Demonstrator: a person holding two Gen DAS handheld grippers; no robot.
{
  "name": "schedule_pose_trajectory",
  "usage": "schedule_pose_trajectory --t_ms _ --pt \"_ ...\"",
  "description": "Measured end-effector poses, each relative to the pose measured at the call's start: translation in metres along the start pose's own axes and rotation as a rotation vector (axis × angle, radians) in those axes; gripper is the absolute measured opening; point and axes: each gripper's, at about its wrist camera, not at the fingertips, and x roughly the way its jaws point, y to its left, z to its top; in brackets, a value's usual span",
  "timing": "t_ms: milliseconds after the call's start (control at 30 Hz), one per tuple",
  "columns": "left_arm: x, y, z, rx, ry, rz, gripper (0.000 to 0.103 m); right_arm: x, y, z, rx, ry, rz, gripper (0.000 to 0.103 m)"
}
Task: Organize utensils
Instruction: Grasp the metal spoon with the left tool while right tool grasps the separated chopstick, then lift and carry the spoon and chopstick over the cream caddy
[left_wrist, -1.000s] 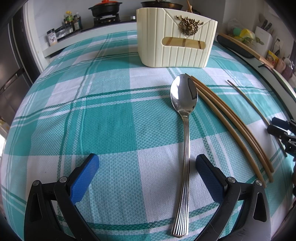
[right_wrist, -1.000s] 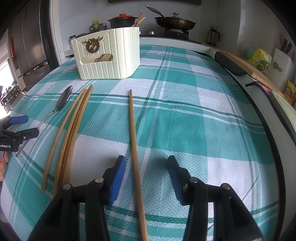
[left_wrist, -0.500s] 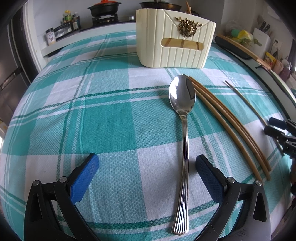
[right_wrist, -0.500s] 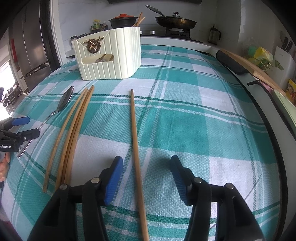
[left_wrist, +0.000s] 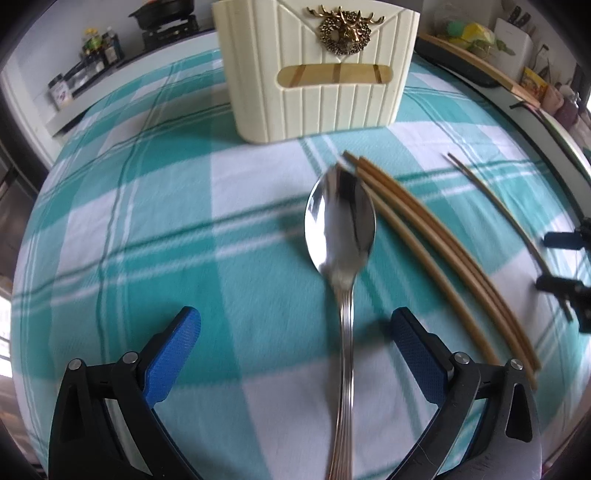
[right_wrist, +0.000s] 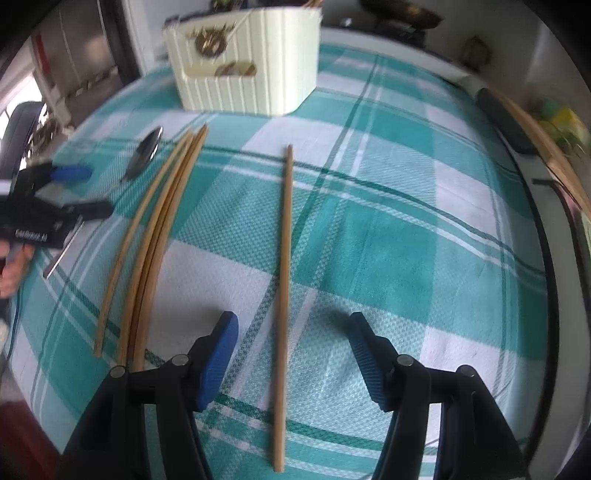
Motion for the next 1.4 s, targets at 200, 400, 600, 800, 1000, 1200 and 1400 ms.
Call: schedule_pose_trajectory --t_ms 200,400,600,800,1000,1200,1400 --pt "0.013 -0.004 0.027 0.041 0.035 -0.034 0.093 0.017 0.004 0.044 -0.083 0.062 0.009 0.058" --pt "0.015 -0.009 0.045 0.046 0.009 -0.054 0.047 0.040 0.009 0.096 -0.033 0.003 0.024 0.011" --pt "-0.003 -0.003 0.042 0.018 -0.028 -0.060 0.042 0.021 0.012 0.104 0.043 -0.064 0.027 0.006" --pt "-0.070 0.015 0.017 -0.017 -0.159 -0.092 0.042 -0.062 0.015 0.076 0.056 -0.232 0.044 0.006" --pt "-0.139 0.025 -0.005 -0.016 -0.278 -0.119 0.042 -0.131 0.021 0.045 0.042 -0.368 0.043 0.006" --pt "-0.185 0.029 -0.016 -0.009 -0.365 -0.134 0.042 -0.170 0.032 0.028 0.028 -0.472 0.009 0.006" --pt "-0.197 0.039 -0.008 -0.025 -0.374 -0.157 0.042 -0.190 0.040 0.036 0.025 -0.552 -0.002 0.006"
